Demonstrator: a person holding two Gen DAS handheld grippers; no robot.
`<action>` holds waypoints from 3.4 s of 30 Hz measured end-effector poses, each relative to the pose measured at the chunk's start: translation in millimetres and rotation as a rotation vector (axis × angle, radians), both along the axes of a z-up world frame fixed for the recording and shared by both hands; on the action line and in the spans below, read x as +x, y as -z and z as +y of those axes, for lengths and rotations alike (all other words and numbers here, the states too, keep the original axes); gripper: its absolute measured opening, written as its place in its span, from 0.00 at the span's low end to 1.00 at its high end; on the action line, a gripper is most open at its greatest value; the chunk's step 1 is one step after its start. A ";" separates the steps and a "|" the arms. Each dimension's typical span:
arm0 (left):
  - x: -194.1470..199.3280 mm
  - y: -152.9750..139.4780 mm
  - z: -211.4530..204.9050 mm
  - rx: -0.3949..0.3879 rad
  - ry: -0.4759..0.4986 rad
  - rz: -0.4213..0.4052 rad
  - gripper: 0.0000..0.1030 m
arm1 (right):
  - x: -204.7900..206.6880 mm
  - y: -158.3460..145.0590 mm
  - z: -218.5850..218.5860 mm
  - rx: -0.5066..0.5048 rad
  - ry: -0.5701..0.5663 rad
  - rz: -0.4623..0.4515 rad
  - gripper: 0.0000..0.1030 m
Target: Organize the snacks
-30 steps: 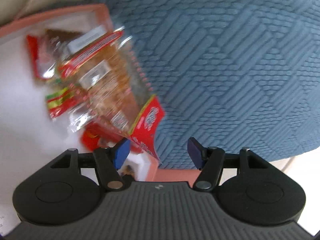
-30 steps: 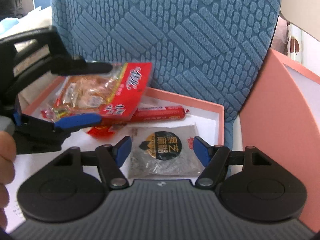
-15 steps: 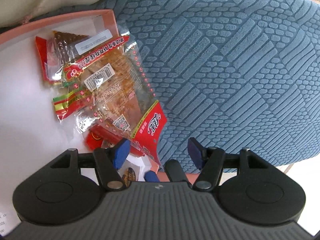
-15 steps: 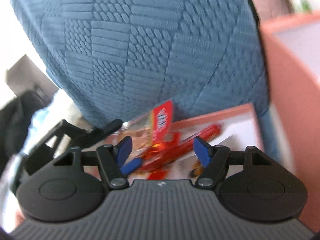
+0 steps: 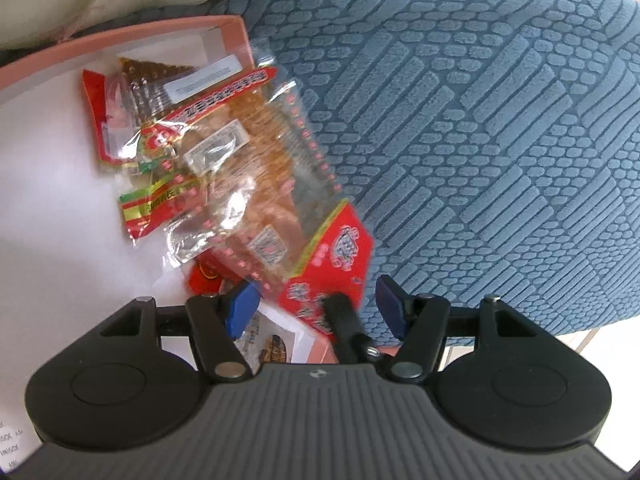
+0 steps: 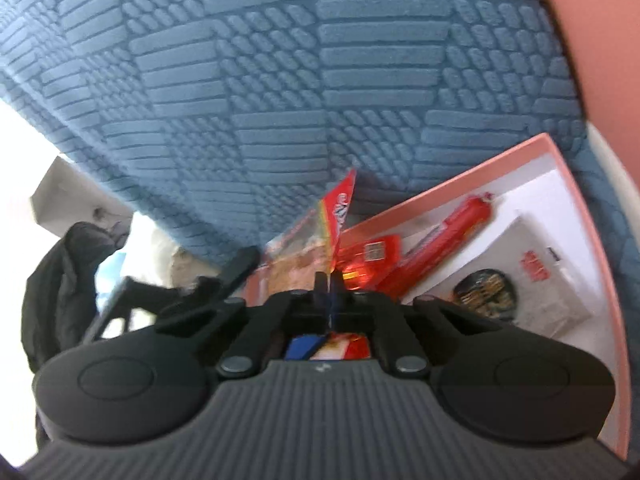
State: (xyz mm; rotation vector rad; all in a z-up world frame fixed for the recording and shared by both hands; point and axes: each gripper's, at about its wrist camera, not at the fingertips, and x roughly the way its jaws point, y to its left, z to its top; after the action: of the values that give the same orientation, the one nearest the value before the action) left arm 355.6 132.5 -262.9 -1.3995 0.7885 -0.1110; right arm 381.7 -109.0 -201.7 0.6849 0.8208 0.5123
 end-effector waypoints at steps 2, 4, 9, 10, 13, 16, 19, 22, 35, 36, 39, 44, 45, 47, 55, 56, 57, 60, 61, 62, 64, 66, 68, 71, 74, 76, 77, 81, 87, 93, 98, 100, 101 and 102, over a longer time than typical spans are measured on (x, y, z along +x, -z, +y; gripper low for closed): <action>-1.2 2.1 0.6 -0.004 0.000 0.010 0.66 | -5.8 -5.3 -0.8 0.024 0.005 -0.005 0.03; -1.7 4.2 0.4 -0.013 -0.003 0.011 0.66 | -9.1 -4.9 -0.7 0.044 0.003 0.015 0.03; -5.1 8.9 -4.7 -0.029 -0.004 0.021 0.66 | -18.5 -6.7 -9.7 0.082 0.021 0.027 0.03; -4.6 10.5 -7.4 -0.033 0.003 0.024 0.66 | -20.4 -9.0 -12.9 0.082 0.027 0.013 0.03; -2.3 14.4 -10.5 -0.043 -0.002 0.039 0.66 | -21.4 -10.7 -21.0 0.093 0.043 -0.015 0.03; -3.7 16.7 -6.5 -0.058 -0.031 0.045 0.66 | -19.4 -6.6 -24.1 0.087 0.048 0.000 0.03; -4.4 19.1 -1.9 -0.076 -0.061 0.049 0.66 | -21.8 -1.6 -30.7 0.085 0.049 0.014 0.03; -7.9 24.2 4.1 -0.121 -0.107 0.062 0.66 | -21.1 -2.0 -28.6 0.104 0.044 0.012 0.03; -5.9 32.1 16.2 -0.163 -0.184 0.100 0.54 | -40.0 -5.6 -34.9 0.039 0.017 0.018 0.03; -4.9 31.7 16.2 -0.149 -0.178 0.104 0.52 | -41.5 -1.7 -35.5 0.023 0.019 0.034 0.03; -6.3 31.9 17.3 -0.139 -0.171 0.128 0.41 | -47.7 2.4 -38.1 -0.022 0.010 0.042 0.03; -3.9 32.7 16.1 -0.102 -0.158 0.144 0.22 | -54.9 -2.6 -37.0 -0.145 0.007 0.002 0.03; -3.9 32.8 16.1 -0.101 -0.156 0.143 0.20 | -55.1 -2.6 -34.5 -0.183 0.008 -0.005 0.03; -3.4 31.7 15.7 -0.085 -0.148 0.140 0.14 | -53.3 -2.4 -26.1 -0.291 0.009 -0.029 0.06; -4.9 24.8 15.2 -0.035 -0.121 0.136 0.11 | -46.1 1.4 -9.7 -0.540 -0.040 -0.115 0.06; -5.3 23.9 15.3 -0.025 -0.116 0.137 0.11 | -45.8 1.6 -6.4 -0.578 -0.042 -0.130 0.07; -5.0 22.8 14.8 -0.016 -0.112 0.138 0.11 | -44.9 1.5 -3.9 -0.603 -0.049 -0.142 0.07; -2.8 18.6 11.5 -0.001 -0.099 0.127 0.09 | -44.3 1.1 0.0 -0.646 -0.059 -0.181 0.42; -2.5 16.6 10.7 0.010 -0.092 0.123 0.09 | -44.0 0.1 0.3 -0.648 -0.052 -0.182 0.53; -2.4 14.9 10.2 0.019 -0.087 0.120 0.09 | -44.2 -0.5 0.2 -0.646 -0.047 -0.182 0.63; -1.8 11.8 9.1 0.036 -0.078 0.113 0.09 | -42.6 -0.6 0.8 -0.645 -0.050 -0.184 0.61; -1.7 9.1 7.8 0.057 -0.069 0.111 0.09 | -39.0 0.3 3.0 -0.650 -0.052 -0.179 0.61; -2.7 7.3 7.0 0.077 -0.063 0.112 0.09 | -34.3 2.8 5.6 -0.669 -0.068 -0.176 0.72; -4.3 6.5 6.5 0.085 -0.060 0.113 0.09 | -27.6 8.4 8.4 -0.701 -0.076 -0.183 0.82; -5.0 4.2 5.1 0.103 -0.053 0.109 0.09 | -22.1 15.1 15.1 -0.763 -0.095 -0.187 0.83; -2.3 1.2 0.9 0.123 -0.050 0.108 0.08 | -22.2 20.1 21.8 -0.802 -0.128 -0.210 0.88; -2.2 -0.3 -0.5 0.135 -0.046 0.107 0.08 | -22.7 22.4 24.0 -0.810 -0.141 -0.211 0.90; -2.5 -6.4 -5.5 0.177 -0.030 0.094 0.07 | -18.7 25.0 28.0 -0.831 -0.159 -0.169 0.89; -7.3 -16.2 -8.2 0.219 -0.014 0.071 0.05 | -20.2 13.6 21.6 -0.837 -0.141 -0.138 0.51; -14.4 -30.2 -11.4 0.296 0.014 0.044 0.05 | -34.4 1.5 7.7 -0.818 -0.111 -0.137 0.40; -24.0 -38.7 -18.8 0.407 0.063 0.025 0.05 | -55.2 -5.5 -3.0 -0.781 -0.063 -0.142 0.40; -31.3 -43.1 -22.0 0.445 0.073 0.020 0.05 | -65.2 -12.0 -10.6 -0.763 -0.046 -0.144 0.40; -34.6 -45.0 -24.0 0.452 0.079 0.012 0.05 | -69.3 -15.0 -11.5 -0.757 -0.039 -0.153 0.40; -37.0 -47.3 -25.9 0.457 0.086 0.003 0.05 | -73.1 -18.4 -11.8 -0.756 -0.034 -0.165 0.40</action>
State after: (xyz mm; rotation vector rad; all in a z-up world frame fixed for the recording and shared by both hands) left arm 318.6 106.6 -215.5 -0.9345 0.8167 0.0066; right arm 308.6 -120.8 -183.3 -0.0678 0.7949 0.2483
